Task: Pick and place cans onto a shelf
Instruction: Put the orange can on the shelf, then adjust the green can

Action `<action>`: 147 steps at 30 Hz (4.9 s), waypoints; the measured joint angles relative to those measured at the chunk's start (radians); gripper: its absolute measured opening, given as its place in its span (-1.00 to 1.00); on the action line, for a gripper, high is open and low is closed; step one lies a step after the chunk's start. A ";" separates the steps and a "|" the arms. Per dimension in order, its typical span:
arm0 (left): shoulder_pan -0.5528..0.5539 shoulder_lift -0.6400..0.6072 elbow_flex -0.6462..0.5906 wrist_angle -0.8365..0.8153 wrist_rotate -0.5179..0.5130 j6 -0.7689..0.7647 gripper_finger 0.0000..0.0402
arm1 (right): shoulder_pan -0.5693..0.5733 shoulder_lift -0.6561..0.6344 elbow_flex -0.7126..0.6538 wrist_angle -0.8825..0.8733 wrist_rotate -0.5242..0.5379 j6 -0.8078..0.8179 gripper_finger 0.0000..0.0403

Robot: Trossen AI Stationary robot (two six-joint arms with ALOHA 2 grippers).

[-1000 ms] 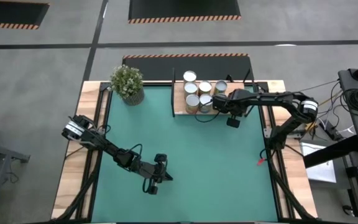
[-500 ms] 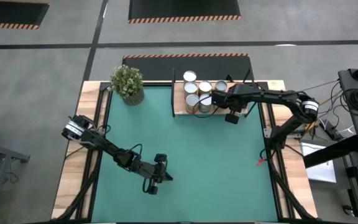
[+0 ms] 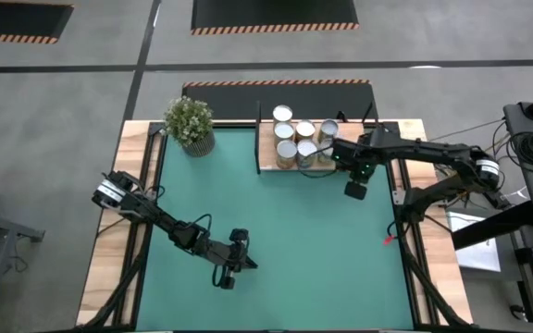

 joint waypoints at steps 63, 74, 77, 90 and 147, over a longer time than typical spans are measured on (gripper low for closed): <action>0.000 0.000 0.002 -0.003 0.000 0.001 -1.00 | 0.145 -0.158 0.046 0.408 0.204 0.036 -0.96; 0.000 0.000 0.002 0.002 0.000 0.001 -1.00 | 0.028 -0.144 0.042 0.438 0.147 -0.005 -0.96; 0.000 0.000 0.002 0.001 0.000 0.001 -1.00 | -0.014 -0.124 0.032 0.465 0.145 -0.032 -0.96; 0.000 0.000 0.002 0.000 0.000 0.001 -1.00 | -0.152 -0.013 0.026 0.519 0.070 -0.091 -0.96; 0.000 0.000 0.000 0.000 0.000 0.001 -1.00 | -0.240 0.068 0.137 0.558 0.025 -0.173 -0.96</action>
